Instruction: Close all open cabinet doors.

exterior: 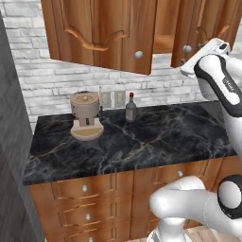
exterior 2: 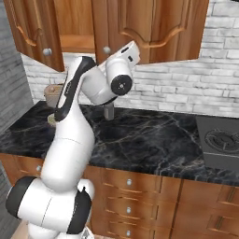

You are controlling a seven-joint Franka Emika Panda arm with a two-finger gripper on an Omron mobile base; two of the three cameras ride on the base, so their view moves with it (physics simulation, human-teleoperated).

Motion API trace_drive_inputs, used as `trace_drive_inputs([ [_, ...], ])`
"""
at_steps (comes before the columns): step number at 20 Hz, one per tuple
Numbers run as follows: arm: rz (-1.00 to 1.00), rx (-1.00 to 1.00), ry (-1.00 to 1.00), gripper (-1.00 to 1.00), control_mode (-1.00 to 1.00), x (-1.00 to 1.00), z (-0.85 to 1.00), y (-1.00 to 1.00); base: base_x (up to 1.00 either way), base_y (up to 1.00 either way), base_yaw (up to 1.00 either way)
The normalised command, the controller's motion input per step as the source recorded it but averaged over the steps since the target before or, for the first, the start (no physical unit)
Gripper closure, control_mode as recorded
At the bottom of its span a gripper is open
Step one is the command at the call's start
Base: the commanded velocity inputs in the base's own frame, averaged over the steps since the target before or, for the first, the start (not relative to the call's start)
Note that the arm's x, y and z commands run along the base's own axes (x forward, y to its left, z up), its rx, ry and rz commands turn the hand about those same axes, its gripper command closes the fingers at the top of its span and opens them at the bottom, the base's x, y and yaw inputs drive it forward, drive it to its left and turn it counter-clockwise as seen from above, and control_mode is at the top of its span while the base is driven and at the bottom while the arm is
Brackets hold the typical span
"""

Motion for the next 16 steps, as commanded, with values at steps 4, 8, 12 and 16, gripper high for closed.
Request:
trace_drive_inputs([
  [4,0.00,0.00,0.11,-1.00,-1.00,1.00,-0.11,0.06,0.00,0.00,0.00],
  [8,0.00,0.00,0.12,-1.00,-1.00,0.99,-0.12,0.07,0.00,0.00,0.00],
  [12,0.00,0.00,0.11,-1.00,-1.00,1.00,-0.13,0.04,0.00,0.00,0.00],
  [16,0.00,0.00,0.09,-1.00,-1.00,0.95,-0.23,0.01,0.00,0.00,0.00],
])
